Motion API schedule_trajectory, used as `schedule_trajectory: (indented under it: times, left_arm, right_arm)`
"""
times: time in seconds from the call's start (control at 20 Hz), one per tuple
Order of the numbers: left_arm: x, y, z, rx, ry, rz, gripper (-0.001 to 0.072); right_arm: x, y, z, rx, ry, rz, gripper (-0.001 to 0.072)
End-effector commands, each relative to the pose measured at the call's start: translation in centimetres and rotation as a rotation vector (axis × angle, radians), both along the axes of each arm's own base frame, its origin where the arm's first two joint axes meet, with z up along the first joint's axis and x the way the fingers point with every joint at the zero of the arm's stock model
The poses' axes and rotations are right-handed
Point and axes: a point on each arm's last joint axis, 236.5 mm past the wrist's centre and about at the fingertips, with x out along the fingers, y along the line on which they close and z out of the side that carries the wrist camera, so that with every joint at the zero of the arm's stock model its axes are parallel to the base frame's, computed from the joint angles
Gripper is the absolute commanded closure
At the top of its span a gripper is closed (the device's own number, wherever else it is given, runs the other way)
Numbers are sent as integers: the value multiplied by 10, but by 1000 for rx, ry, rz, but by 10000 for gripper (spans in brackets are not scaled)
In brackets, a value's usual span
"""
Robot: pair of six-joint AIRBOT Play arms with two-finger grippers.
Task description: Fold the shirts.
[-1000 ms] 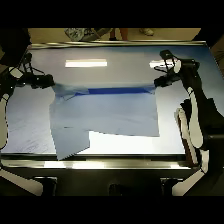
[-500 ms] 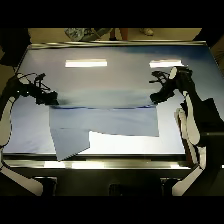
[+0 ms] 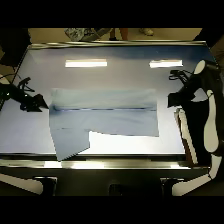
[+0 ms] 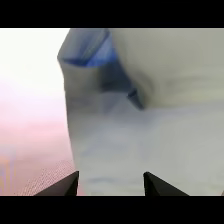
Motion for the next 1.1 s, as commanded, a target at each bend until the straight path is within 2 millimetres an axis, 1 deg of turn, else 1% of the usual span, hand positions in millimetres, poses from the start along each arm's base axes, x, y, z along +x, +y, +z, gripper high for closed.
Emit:
schedule_trajectory:
  times: [0.0,0.05,0.1,0.15,0.25,0.35,0.4,0.45,0.5,0.65,0.7,0.8,0.85,0.9,0.95,1.0,1.05]
  left_arm:
    - [-79,-4,-21,-46,98,49,205]
    - [-106,-13,-36,-62,102,63,205]
    - [-125,-23,-48,-80,94,71,205]
    - [-141,-30,-58,-91,84,84,205]
    - [-161,-39,-72,-95,94,93,205]
    - [-169,-44,-79,-107,116,92,205]
    - [-169,-45,-81,-108,112,98,205]
    - [-164,-48,-81,-115,95,107,207]
    - [-157,-52,-80,-127,75,119,245]
    - [-139,-58,-81,-126,16,137,267]
    - [-136,-59,-82,-116,6,136,275]
    - [-130,-61,-84,-101,-13,129,519]
    - [-129,-61,-84,-98,-17,126,584]
    - [-129,-61,-84,-98,-18,127,657]
    - [-129,-61,-84,-97,-20,126,674]
    - [-129,-61,-84,-97,-21,124,674]
    - [-129,-61,-84,-97,-21,124,674]
  right_arm:
    - [-47,-6,-3,31,71,-26,246]
    - [-55,4,-11,64,68,-34,246]
    - [-61,12,-19,91,63,-38,246]
    - [-69,20,-27,122,66,-39,246]
    - [-81,32,-38,164,79,-28,246]
    - [-89,34,-43,170,101,-22,246]
    - [-90,34,-43,172,105,-15,246]
    - [-90,34,-43,173,103,-11,246]
    - [-90,34,-42,173,101,-8,246]
    - [-90,34,-41,172,96,-8,241]
    - [-90,34,-41,172,97,-8,208]
    - [-90,34,-42,172,101,-17,199]
    - [-92,35,-43,172,110,-27,186]
    - [-98,36,-49,175,129,-35,142]
    - [-105,38,-56,180,152,-47,142]
    - [-113,44,-64,200,173,-65,144]
    - [-114,52,-71,233,171,-86,144]
